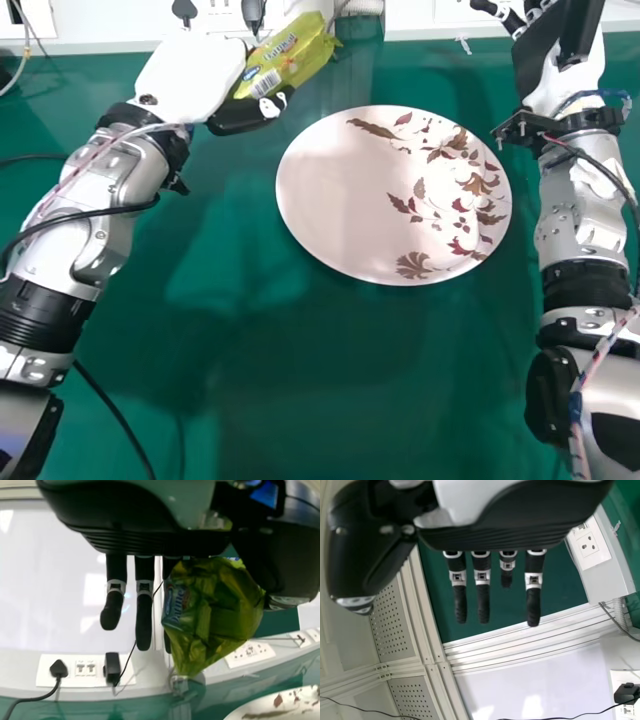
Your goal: Pick up biscuit and place it in the plate
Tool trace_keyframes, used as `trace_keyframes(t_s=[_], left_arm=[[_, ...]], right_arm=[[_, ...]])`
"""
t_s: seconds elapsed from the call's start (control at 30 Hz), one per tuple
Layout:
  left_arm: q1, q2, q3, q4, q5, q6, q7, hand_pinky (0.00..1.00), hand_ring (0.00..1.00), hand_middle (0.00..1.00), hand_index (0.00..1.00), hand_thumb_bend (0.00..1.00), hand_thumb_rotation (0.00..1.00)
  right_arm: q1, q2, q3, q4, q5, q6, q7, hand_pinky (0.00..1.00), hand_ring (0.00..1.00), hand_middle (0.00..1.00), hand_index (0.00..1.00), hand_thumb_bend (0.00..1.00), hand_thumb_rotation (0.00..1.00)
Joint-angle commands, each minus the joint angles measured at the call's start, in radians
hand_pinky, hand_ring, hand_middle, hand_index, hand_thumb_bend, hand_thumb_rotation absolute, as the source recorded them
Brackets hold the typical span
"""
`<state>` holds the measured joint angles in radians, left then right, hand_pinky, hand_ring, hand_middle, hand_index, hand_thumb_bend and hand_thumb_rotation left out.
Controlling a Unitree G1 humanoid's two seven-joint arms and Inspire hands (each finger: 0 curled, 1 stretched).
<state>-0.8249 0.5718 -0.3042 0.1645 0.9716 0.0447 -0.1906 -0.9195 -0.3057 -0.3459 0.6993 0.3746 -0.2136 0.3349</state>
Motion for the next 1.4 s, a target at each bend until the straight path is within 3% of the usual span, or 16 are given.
trace_keyframes(t_s=[0.0,0.57,1.07,1.37], left_arm=[[-0.032,-0.013,-0.011,0.001,0.012,-0.002,0.026,0.19,0.40,0.47,0.51,0.51,0.00],[-0.091,-0.058,-0.049,0.045,0.004,-0.013,-0.004,0.19,0.41,0.49,0.50,0.51,0.00],[-0.169,-0.109,-0.086,0.195,-0.014,-0.085,0.057,0.19,0.40,0.47,0.50,0.51,0.00],[-0.215,-0.136,-0.121,0.265,0.003,-0.092,0.082,0.18,0.40,0.47,0.51,0.51,0.00]], right_arm=[[-0.006,0.003,-0.003,0.008,0.001,-0.005,0.000,0.55,0.71,0.73,0.71,0.88,0.43],[-0.006,0.006,-0.007,0.011,0.006,-0.007,0.001,0.57,0.74,0.74,0.72,0.87,0.39],[-0.010,0.004,-0.005,0.024,0.002,-0.019,0.006,0.56,0.71,0.73,0.72,0.88,0.41],[-0.016,0.005,-0.008,0.036,0.006,-0.027,0.011,0.55,0.70,0.73,0.72,0.88,0.42]])
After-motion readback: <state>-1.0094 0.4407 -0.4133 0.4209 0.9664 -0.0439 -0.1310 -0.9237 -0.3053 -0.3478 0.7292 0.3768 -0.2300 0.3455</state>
